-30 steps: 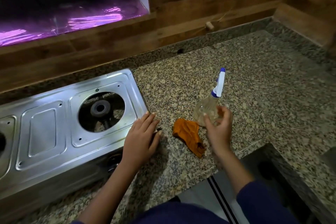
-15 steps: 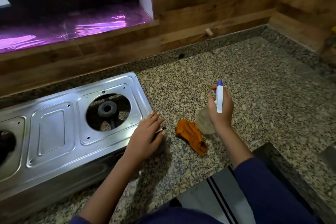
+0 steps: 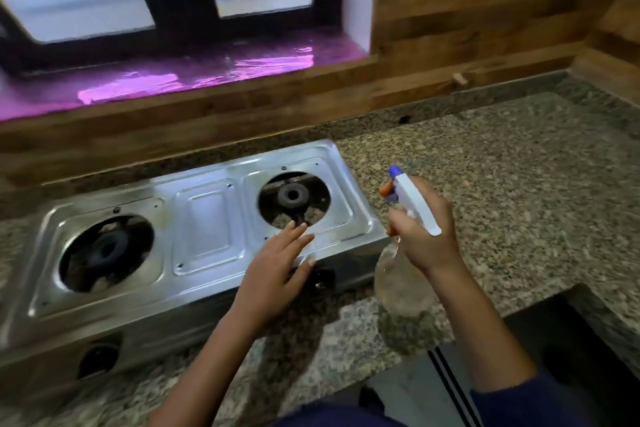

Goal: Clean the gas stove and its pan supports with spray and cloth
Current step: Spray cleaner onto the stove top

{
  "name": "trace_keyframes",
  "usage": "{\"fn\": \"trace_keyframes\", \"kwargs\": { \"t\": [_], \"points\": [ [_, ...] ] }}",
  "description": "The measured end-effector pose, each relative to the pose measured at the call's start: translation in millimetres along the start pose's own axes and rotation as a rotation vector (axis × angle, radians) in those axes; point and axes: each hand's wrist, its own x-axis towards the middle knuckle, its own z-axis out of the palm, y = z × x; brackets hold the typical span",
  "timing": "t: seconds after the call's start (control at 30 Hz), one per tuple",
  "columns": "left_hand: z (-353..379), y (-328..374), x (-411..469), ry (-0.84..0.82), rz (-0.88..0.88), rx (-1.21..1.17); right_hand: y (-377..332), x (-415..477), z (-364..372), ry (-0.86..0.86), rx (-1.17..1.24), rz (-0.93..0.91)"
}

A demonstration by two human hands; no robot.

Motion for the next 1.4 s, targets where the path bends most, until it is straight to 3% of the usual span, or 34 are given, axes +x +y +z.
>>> {"fn": "trace_keyframes", "kwargs": {
  "t": [0.17,0.3,0.5,0.63,0.73,0.8,0.87,1.0,1.17,1.4],
  "points": [
    [-35,-57,-67,0.135,-0.156,0.035,-30,-40,87,-0.382,0.149,0.118],
    [-63,-100,-123,0.171,-0.238,0.111,-35,-73,165,-0.566,0.002,0.143],
    [-88,-138,-171,0.167,-0.291,0.19,-30,-103,220,-0.639,-0.215,0.302],
    [-91,-144,-177,0.13,-0.242,0.182,-55,-105,222,-0.699,-0.113,0.28],
    [-94,-149,-178,0.116,-0.219,0.18,-70,-108,234,-0.601,-0.044,0.196],
    [-96,-152,-180,0.098,-0.204,0.182,-74,-104,242,-0.474,-0.039,0.218],
    [-99,-155,-184,0.09,-0.205,0.167,-80,-96,248,-0.452,-0.058,0.257],
    [-103,-160,-186,0.101,-0.233,0.156,-87,-88,253,-0.598,-0.056,0.301],
    [-108,-170,-189,0.192,-0.344,0.19,-99,-84,261,-0.656,-0.03,0.25],
    [-127,-194,-210,0.349,-0.682,0.272,-125,-90,284,-0.959,0.033,0.034]
  ]
}}
